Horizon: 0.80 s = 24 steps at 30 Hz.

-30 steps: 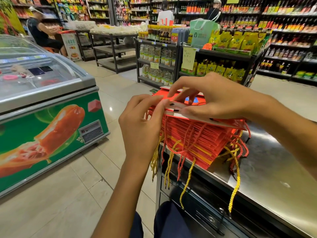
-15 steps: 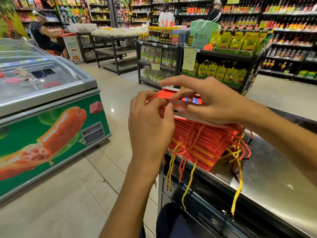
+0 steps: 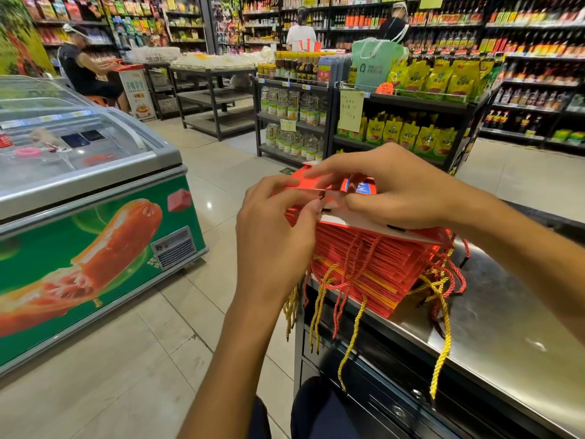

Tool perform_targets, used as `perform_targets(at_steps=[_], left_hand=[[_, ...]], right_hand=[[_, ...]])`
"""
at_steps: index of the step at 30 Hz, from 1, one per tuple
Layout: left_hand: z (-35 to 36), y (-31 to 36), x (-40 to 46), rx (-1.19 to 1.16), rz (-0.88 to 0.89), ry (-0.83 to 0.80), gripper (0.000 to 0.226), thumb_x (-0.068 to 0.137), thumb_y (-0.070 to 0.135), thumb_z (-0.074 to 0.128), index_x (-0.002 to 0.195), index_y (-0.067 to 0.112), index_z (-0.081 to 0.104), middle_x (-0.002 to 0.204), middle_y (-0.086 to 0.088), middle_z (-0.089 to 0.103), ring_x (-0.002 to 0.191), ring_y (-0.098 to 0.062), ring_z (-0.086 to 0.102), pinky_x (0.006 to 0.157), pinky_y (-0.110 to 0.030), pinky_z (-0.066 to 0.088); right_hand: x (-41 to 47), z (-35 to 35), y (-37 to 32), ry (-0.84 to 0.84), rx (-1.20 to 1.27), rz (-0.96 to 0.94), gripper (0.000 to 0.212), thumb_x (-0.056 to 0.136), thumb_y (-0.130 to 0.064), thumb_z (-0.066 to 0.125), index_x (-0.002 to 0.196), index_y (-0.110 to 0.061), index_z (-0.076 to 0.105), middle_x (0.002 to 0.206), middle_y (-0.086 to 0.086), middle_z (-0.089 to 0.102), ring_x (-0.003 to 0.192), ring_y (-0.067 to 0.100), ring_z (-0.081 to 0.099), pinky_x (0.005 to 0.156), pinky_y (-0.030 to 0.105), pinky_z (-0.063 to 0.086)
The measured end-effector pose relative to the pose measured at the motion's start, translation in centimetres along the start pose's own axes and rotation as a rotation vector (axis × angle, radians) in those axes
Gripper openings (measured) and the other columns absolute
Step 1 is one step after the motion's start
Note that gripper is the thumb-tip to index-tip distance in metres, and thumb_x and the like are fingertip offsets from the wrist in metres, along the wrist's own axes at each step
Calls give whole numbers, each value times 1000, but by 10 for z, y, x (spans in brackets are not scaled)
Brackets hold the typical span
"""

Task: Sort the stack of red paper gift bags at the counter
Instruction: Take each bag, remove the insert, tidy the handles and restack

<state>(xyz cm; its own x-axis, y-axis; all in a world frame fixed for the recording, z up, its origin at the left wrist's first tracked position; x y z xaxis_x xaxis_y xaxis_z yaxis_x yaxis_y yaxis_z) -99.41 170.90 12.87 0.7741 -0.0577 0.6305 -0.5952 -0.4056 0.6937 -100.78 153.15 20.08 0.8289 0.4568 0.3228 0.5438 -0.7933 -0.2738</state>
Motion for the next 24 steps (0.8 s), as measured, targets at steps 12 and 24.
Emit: perform_targets(at_steps=[12,24], left_hand=[[-18,-16,3,-84,43,-54,16,88,33,79,103,29,72,107,18,72,106,0,66,95,-35,57],[-14,-35,0,-5,204,-114,20,94,38,71,104,23,80,107,13,68,104,-6,63,88,-18,48]], right_hand=[[9,2,31,28,148,113,6,91,-33,76,96,-32,79,86,6,73,80,26,66,78,52,51],[5,14,32,265,223,44,9,95,-17,72,99,-10,75,84,2,75,76,12,75,75,34,61]])
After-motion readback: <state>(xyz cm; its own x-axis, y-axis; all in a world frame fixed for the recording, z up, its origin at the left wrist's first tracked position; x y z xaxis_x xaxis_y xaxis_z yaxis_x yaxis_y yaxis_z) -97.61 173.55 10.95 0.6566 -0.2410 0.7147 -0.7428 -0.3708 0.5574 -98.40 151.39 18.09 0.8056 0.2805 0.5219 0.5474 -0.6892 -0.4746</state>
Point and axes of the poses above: each hand's wrist, its own x-axis towards the middle knuckle, its own z-axis out of the palm, y = z × x, the point moved 2 cm from there along x, towards the middle knuckle
